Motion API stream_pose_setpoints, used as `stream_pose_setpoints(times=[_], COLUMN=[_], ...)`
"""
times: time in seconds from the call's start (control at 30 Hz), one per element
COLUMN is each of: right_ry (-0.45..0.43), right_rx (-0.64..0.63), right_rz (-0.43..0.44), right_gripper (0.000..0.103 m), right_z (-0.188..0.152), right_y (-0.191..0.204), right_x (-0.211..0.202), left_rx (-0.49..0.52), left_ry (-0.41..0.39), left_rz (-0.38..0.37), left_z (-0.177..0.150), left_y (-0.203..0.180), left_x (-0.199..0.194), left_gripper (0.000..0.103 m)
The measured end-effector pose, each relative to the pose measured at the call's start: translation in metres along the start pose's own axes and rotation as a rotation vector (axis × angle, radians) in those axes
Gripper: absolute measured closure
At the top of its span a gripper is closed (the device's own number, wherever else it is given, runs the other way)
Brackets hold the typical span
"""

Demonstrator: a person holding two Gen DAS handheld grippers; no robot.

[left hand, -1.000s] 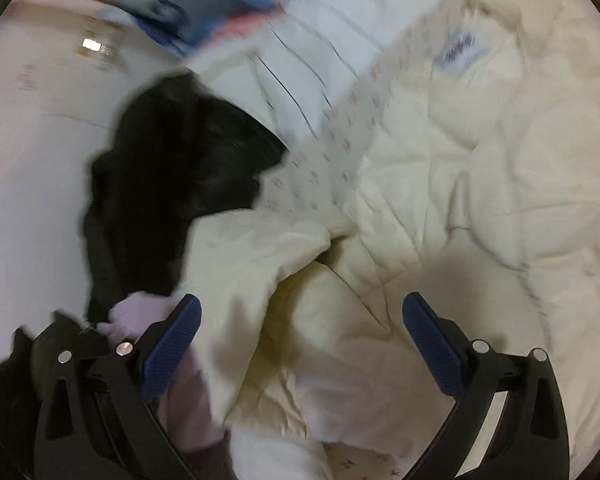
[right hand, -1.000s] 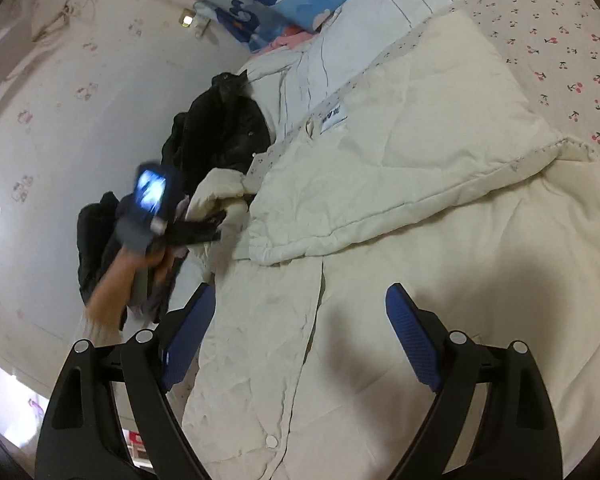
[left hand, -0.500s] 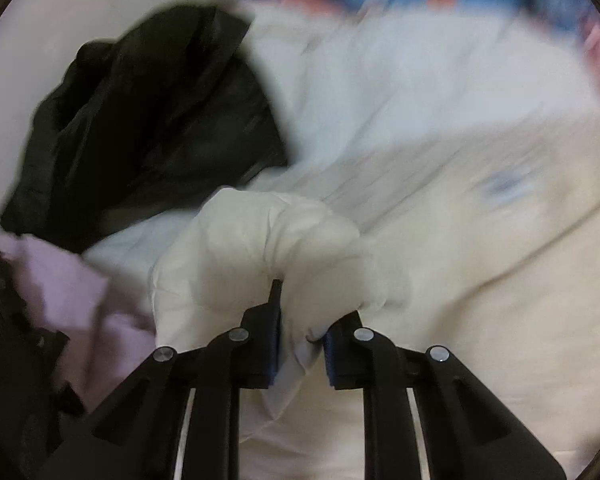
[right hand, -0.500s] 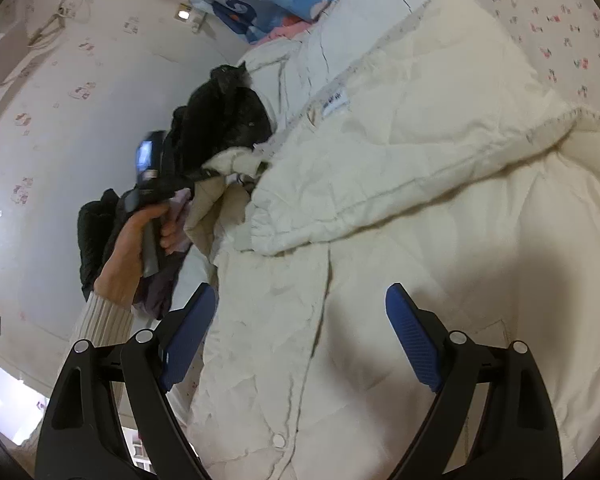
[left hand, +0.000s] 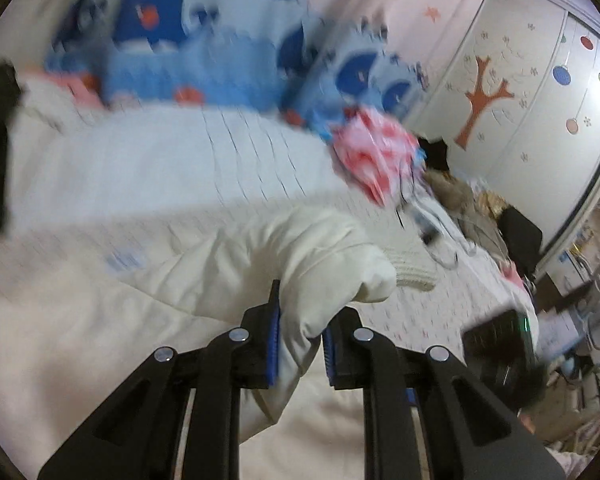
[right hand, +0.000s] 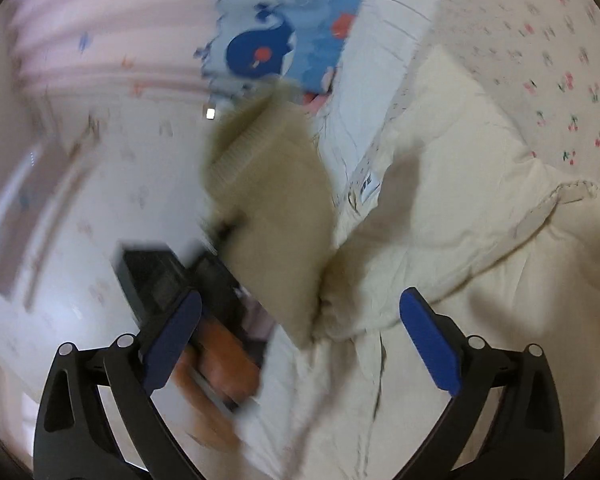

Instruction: Fold large clothes

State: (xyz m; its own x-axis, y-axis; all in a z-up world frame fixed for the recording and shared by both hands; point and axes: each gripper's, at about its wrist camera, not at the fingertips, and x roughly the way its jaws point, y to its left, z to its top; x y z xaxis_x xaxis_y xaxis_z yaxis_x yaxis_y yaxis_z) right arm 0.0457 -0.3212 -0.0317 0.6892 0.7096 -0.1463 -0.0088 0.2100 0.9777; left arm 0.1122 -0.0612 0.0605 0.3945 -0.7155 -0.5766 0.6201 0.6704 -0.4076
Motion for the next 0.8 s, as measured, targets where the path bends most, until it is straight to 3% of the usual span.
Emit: stream_pose_setpoints(times=[0.1, 0.17, 0.3, 0.4, 0.43, 0.47, 0.5, 0.57, 0.63, 0.73, 0.8], right_ry=[-0.007, -0.003, 0.012, 0.008, -0.007, -0.019, -0.021, -0.013, -0.027, -0.045, -0.078], right_rx=[0.137, 0.198, 0.18, 0.146, 0.131, 0.117, 0.101, 0.043, -0.049, -0.252, -0.46], right_rz=[0.027, 0.028, 0.047, 0.045, 0.037, 0.033, 0.005, -0.058, -0.097, -0.11, -0.1], right_gripper=[0.007, 0.007, 0.007, 0.009, 0.014, 0.033, 0.06, 0.09, 0.09, 0.091, 0.091], right_z=[0.012, 0.014, 0.024, 0.032, 0.036, 0.036, 0.037, 0.043, 0.051, 0.066, 0.074], right_y=[-0.037, -0.054, -0.052, -0.048, -0.047, -0.046, -0.046, -0.038, -0.017, 0.041, 0.094], right_x=[0.003, 0.006, 0.02, 0.038, 0.043, 0.044, 0.047, 0.056, 0.059, 0.062, 0.057], left_rx=[-0.084, -0.129, -0.168, -0.124, -0.105, -0.089, -0.076, -0.054, -0.04, -0.036, -0.07], left_ry=[0.08, 0.07, 0.033, 0.045, 0.058, 0.07, 0.077, 0.091, 0.085, -0.027, -0.11], left_rz=[-0.043, -0.071, -0.097, -0.077, -0.069, -0.062, -0.047, -0.003, 0.003, 0.049, 0.101], left_z=[-0.05, -0.064, -0.069, -0.067, -0.067, -0.065, -0.066, -0.068, -0.067, -0.06, -0.051], left_y=[0.006, 0.017, 0.028, 0.025, 0.022, 0.023, 0.022, 0.021, 0.023, 0.037, 0.057], left_x=[0.051, 0.06, 0.052, 0.042, 0.04, 0.039, 0.035, 0.023, 0.0, -0.056, -0.09], left_gripper=[0.085, 0.085, 0.085, 0.085, 0.085, 0.084, 0.083, 0.073, 0.048, 0.034, 0.025])
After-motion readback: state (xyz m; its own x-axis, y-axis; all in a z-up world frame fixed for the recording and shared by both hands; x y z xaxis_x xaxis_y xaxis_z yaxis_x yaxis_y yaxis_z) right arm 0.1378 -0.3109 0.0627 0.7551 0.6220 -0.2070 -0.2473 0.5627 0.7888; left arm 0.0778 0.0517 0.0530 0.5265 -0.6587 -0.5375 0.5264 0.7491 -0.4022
